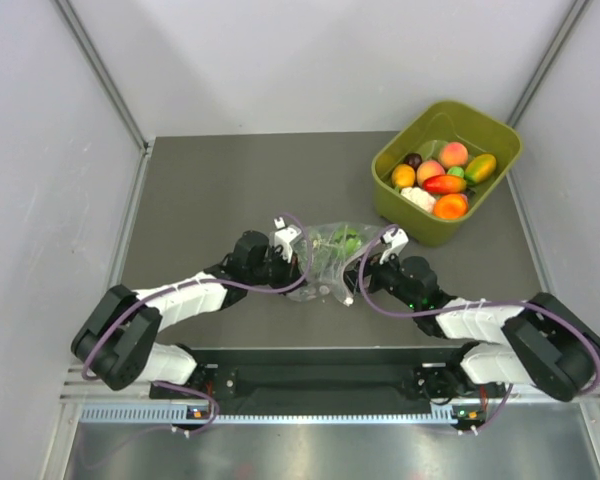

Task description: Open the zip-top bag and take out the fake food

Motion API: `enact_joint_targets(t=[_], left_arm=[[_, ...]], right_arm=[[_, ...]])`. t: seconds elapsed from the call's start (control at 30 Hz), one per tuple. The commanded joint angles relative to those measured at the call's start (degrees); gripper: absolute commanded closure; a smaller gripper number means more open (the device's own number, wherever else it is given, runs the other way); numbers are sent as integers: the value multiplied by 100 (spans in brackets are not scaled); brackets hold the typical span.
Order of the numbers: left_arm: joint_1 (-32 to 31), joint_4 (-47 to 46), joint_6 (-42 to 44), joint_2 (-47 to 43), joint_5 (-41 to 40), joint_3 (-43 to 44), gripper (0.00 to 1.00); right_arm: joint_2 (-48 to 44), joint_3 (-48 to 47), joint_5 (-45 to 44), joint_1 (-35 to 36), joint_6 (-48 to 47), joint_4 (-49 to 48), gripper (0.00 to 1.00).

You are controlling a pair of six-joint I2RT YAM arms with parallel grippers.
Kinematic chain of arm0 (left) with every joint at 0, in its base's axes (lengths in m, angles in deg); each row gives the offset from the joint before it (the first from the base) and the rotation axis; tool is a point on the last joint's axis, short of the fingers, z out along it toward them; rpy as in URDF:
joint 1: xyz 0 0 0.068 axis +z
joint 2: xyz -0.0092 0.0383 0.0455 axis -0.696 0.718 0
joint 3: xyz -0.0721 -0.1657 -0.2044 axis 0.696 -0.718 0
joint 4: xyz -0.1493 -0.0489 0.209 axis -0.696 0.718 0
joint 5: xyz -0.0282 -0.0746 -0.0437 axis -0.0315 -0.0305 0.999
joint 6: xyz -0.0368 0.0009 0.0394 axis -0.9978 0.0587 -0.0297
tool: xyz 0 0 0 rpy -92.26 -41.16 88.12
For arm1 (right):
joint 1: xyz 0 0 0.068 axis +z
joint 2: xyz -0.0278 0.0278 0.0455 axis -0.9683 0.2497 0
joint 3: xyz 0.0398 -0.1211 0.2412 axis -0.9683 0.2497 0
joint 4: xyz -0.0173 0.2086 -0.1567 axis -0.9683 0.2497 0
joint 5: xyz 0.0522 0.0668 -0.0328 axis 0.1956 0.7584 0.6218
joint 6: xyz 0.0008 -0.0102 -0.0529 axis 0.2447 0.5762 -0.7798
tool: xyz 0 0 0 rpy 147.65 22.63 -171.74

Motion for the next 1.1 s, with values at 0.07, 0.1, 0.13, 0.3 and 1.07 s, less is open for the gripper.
enact_joint_targets(t=[0.07, 0.1, 0.13, 0.3, 1.07], left_arm=[[-200, -113, 311, 75, 467, 249, 100], [-200, -104, 320, 75, 467, 249, 100], [-200, -95, 329, 75, 458, 257, 100], [-209, -86, 355, 145, 493, 266, 100], [37, 335, 31, -21, -939, 354, 100]], right_arm=[[792, -267, 367, 46, -268, -1688, 19], [916, -285, 542, 28, -225, -1840, 20], [1040, -337, 640, 10, -198, -2102, 21], [1874, -250, 1227, -103, 240, -3482, 28], [174, 277, 791, -262, -136, -2169, 100]])
